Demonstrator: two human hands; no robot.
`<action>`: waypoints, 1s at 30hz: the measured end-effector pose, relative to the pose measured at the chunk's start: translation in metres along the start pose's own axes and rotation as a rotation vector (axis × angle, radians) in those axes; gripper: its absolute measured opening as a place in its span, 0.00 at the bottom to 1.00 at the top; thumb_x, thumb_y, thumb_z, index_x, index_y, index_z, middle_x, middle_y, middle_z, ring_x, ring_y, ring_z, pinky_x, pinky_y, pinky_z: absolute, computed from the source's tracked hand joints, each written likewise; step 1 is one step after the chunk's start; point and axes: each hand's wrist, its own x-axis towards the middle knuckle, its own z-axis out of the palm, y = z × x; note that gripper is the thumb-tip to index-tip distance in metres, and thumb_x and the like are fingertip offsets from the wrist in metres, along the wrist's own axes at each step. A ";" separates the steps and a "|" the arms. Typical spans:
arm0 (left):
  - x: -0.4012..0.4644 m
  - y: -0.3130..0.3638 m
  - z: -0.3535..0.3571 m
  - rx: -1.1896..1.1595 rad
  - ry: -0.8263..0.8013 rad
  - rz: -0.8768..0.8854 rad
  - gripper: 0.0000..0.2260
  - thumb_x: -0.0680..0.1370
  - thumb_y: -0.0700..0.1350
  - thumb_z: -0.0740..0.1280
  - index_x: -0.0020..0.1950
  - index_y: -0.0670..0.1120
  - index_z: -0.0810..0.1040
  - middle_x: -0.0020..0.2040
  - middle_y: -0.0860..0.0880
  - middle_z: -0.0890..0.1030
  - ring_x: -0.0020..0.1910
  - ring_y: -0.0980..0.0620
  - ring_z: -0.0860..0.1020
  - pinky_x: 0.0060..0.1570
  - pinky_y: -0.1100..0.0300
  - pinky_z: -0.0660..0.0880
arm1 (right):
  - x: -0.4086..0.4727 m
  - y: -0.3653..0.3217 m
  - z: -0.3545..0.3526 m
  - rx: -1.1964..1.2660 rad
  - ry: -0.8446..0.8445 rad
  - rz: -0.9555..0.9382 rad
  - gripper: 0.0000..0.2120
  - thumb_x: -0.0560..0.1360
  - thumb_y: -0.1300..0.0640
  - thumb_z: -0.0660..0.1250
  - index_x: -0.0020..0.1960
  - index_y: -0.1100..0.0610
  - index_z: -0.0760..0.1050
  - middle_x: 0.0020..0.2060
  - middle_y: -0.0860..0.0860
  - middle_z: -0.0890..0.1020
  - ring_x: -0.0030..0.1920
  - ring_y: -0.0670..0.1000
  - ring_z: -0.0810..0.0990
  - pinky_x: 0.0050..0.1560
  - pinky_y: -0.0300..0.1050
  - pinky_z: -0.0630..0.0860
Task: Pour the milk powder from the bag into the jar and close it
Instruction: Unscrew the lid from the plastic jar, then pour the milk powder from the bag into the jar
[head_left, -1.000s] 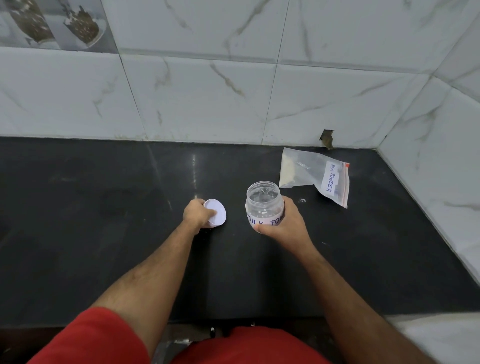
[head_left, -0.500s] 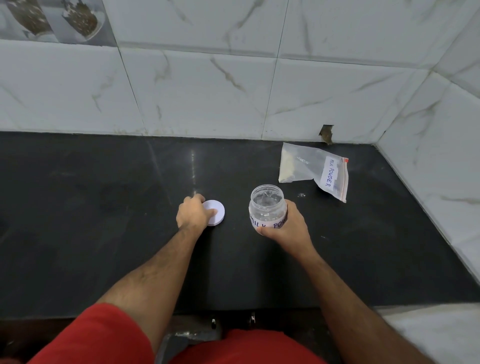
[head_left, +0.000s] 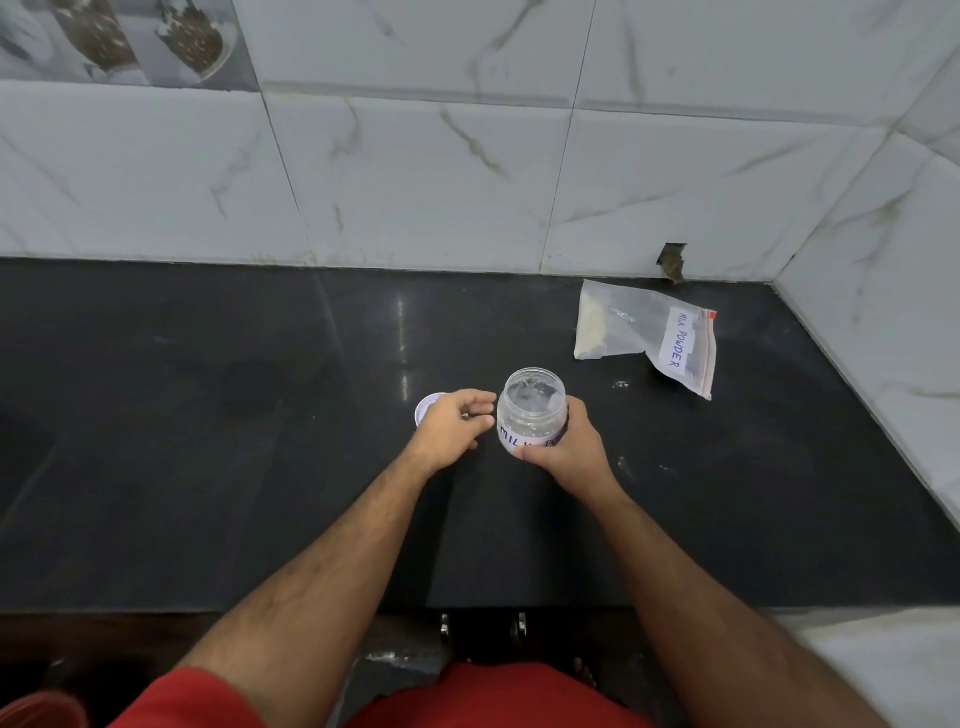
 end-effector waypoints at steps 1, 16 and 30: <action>-0.003 0.001 0.001 -0.008 -0.022 0.005 0.15 0.78 0.36 0.67 0.65 0.45 0.78 0.58 0.49 0.83 0.50 0.55 0.80 0.40 0.61 0.78 | 0.002 0.000 0.002 0.003 -0.011 0.004 0.35 0.61 0.56 0.84 0.61 0.47 0.68 0.54 0.41 0.80 0.53 0.42 0.80 0.48 0.32 0.73; -0.010 0.011 0.008 -0.104 0.001 -0.072 0.18 0.79 0.33 0.65 0.67 0.45 0.74 0.63 0.49 0.80 0.43 0.61 0.78 0.43 0.59 0.75 | 0.040 0.005 0.009 -0.096 -0.129 0.062 0.49 0.54 0.49 0.81 0.72 0.49 0.65 0.63 0.46 0.79 0.64 0.52 0.78 0.66 0.56 0.75; 0.004 0.094 0.027 0.069 0.397 0.334 0.11 0.79 0.41 0.65 0.59 0.48 0.81 0.55 0.55 0.83 0.53 0.60 0.80 0.55 0.69 0.74 | 0.045 -0.009 -0.067 -0.159 0.160 -0.007 0.18 0.74 0.61 0.70 0.64 0.57 0.79 0.58 0.51 0.82 0.59 0.52 0.81 0.59 0.41 0.73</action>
